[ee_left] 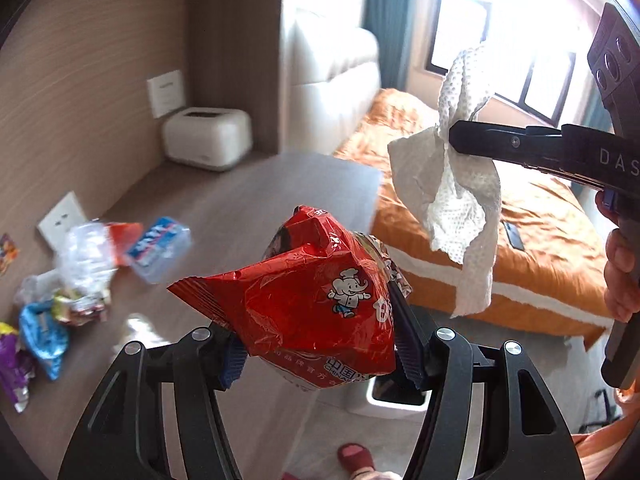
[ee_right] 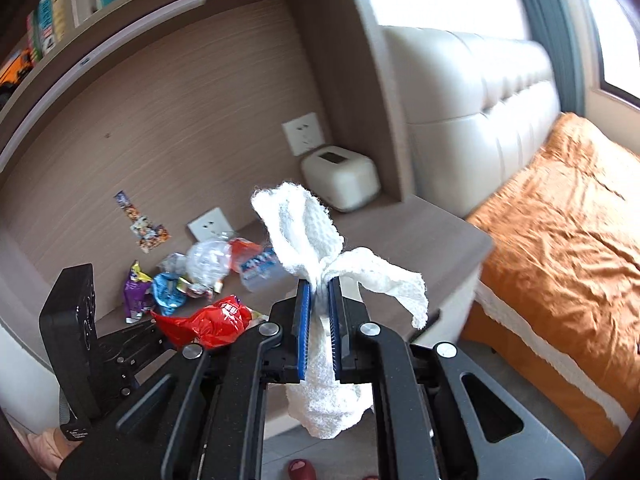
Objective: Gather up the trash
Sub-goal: 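Carry the bag and tissue over the bin and open both tools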
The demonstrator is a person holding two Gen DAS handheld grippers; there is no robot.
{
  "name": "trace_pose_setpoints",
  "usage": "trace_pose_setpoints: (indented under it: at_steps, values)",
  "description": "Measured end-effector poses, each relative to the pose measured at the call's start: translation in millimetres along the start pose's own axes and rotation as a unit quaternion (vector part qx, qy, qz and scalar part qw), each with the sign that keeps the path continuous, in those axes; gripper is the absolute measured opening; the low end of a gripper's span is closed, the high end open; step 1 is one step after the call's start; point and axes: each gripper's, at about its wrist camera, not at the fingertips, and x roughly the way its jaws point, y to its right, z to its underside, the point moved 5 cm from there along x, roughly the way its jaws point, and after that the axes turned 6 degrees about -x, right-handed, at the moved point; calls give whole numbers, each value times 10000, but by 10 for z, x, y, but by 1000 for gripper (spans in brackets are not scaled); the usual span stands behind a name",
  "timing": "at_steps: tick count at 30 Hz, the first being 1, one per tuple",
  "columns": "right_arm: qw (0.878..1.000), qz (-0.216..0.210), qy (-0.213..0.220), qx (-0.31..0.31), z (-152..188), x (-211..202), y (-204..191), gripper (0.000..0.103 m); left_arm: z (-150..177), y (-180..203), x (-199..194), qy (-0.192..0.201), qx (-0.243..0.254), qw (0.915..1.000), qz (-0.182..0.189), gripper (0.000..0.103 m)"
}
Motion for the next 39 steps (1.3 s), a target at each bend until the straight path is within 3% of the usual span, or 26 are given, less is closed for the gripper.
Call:
trace_pose_setpoints:
  at_steps: [8, 15, 26, 37, 38, 39]
  values:
    - [9972, 548, -176, 486, 516, -213, 660, 11, 201, 724, 496, -466, 600, 9952, 612, 60]
    - [9904, 960, -456, 879, 1073, -168, 1131, 13, 592, 1206, 1050, -1097, 1017, 9826, 1104, 60]
    - [9713, 1324, -1058, 1669, 2201, 449, 1900, 13, 1529, 1548, 2306, -2119, 1450, 9549, 1492, 61]
    - [9535, 1330, -1733, 2078, 3352, 1280, 2379, 13, 2388, 1665, 3341, -2573, 1540, 9400, 1630, 61]
    - [9512, 1311, -1819, 2118, 3477, 1360, 2416, 15, 2442, 1681, 3403, -2601, 1557, 9391, 1616, 64]
    - [9490, 1259, -1917, 2162, 3581, 1432, 2441, 47, 2523, 1680, 3497, -2643, 1554, 9384, 1595, 68]
